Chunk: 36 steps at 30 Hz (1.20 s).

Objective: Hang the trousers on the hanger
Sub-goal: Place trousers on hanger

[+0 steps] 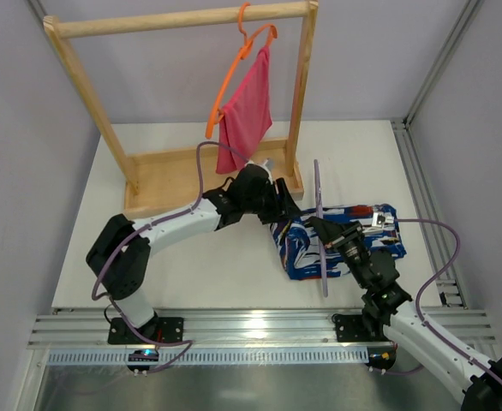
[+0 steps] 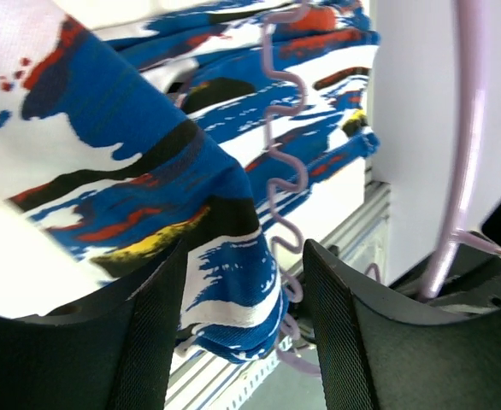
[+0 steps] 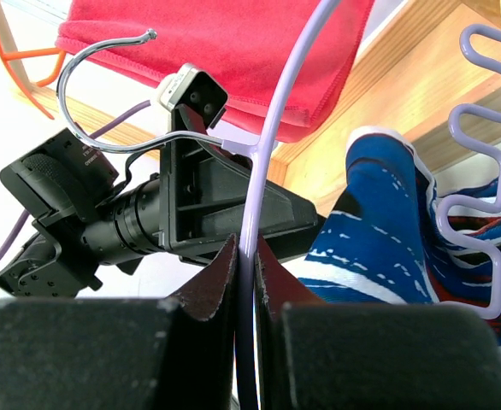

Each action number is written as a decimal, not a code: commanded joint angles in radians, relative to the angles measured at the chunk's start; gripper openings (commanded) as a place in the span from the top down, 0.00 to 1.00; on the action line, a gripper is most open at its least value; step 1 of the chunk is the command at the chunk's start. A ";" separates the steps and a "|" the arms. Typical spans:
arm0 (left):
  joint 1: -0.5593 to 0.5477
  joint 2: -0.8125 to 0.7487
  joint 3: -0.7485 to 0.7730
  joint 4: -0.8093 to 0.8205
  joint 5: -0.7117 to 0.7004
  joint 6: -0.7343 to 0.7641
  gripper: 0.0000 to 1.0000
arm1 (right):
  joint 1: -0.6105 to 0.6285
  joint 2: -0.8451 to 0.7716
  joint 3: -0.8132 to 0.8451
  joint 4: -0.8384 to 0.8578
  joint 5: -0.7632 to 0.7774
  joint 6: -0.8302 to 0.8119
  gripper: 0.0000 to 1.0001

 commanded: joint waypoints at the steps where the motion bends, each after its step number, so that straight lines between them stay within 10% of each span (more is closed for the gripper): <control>1: 0.006 -0.047 0.044 -0.174 -0.071 0.080 0.43 | -0.001 -0.020 -0.228 0.069 0.009 -0.020 0.96; 9: 0.008 -0.172 -0.006 -0.466 -0.347 0.201 0.71 | 0.001 -0.022 -0.228 0.067 0.003 -0.017 0.96; 18: 0.008 -0.140 -0.145 -0.084 -0.039 0.149 1.00 | -0.001 -0.051 -0.225 0.047 0.000 -0.017 0.96; 30: -0.055 0.100 0.095 0.271 0.132 -0.090 0.96 | -0.001 -0.028 -0.229 0.061 0.008 -0.026 0.96; 36: 0.021 -0.162 0.018 -0.228 -0.215 0.133 0.44 | 0.000 -0.033 -0.228 0.060 -0.011 -0.029 0.96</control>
